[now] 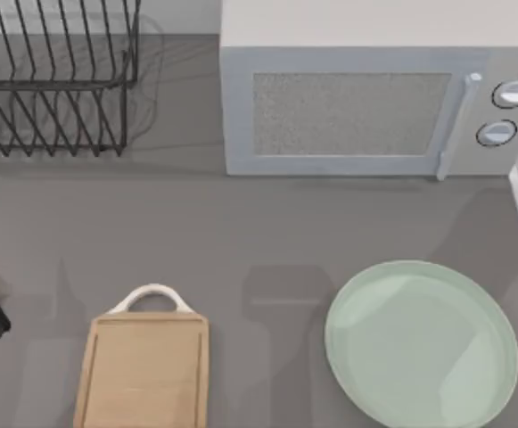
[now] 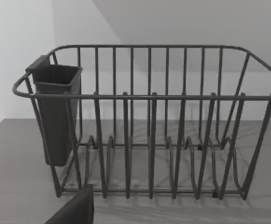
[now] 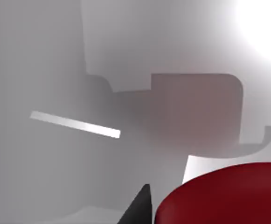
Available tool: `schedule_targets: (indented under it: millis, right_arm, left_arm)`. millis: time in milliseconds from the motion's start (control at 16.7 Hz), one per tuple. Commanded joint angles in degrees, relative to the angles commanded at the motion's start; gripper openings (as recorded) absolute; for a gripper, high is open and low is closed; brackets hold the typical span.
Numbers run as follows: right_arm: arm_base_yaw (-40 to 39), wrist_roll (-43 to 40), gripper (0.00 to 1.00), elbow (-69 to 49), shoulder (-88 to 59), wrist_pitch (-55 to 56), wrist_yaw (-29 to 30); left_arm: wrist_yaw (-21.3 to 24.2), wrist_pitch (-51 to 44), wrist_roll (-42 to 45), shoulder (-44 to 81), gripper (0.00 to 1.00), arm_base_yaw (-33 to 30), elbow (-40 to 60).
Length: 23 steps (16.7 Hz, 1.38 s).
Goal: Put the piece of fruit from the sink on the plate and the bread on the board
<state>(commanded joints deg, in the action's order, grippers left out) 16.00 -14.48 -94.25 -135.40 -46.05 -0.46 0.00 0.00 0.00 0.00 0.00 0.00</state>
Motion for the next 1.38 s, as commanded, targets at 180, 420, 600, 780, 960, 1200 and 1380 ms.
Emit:
schedule_targets:
  millis: [180, 420, 600, 780, 960, 1200, 1380]
  right_arm:
    - [0.0, -0.1, 0.0, -2.9, 3.8, -7.3, 0.0]
    - [0.0, -0.1, 0.0, -4.6, 6.4, -10.9, -0.1]
    - [0.0, 0.0, 0.0, -4.5, 6.2, -10.8, -0.1]
    - [-0.5, 0.8, 0.0, -4.8, 7.5, -11.2, 0.0]
    - [-2.7, 4.1, 0.0, -3.2, 10.8, -12.9, 0.3]
    - [-7.8, 11.2, 0.0, 2.0, 16.5, -16.5, 0.9]
    - [-13.2, 17.8, 0.0, 7.0, 21.1, -19.4, 1.3]
  left_arm:
    - [0.0, 0.0, 0.0, 0.0, 1.0, 0.0, 0.0]
    - [0.0, 0.0, 0.0, 0.0, 1.0, 0.0, 0.0]
    - [0.0, 0.0, 0.0, 0.0, 1.0, 0.0, 0.0]
    - [0.0, 0.0, 0.0, 0.0, 1.0, 0.0, 0.0]
    - [0.0, 0.0, 0.0, 0.0, 1.0, 0.0, 0.0]
    - [0.0, 0.0, 0.0, 0.0, 1.0, 0.0, 0.0]
    - [0.0, 0.0, 0.0, 0.0, 1.0, 0.0, 0.0]
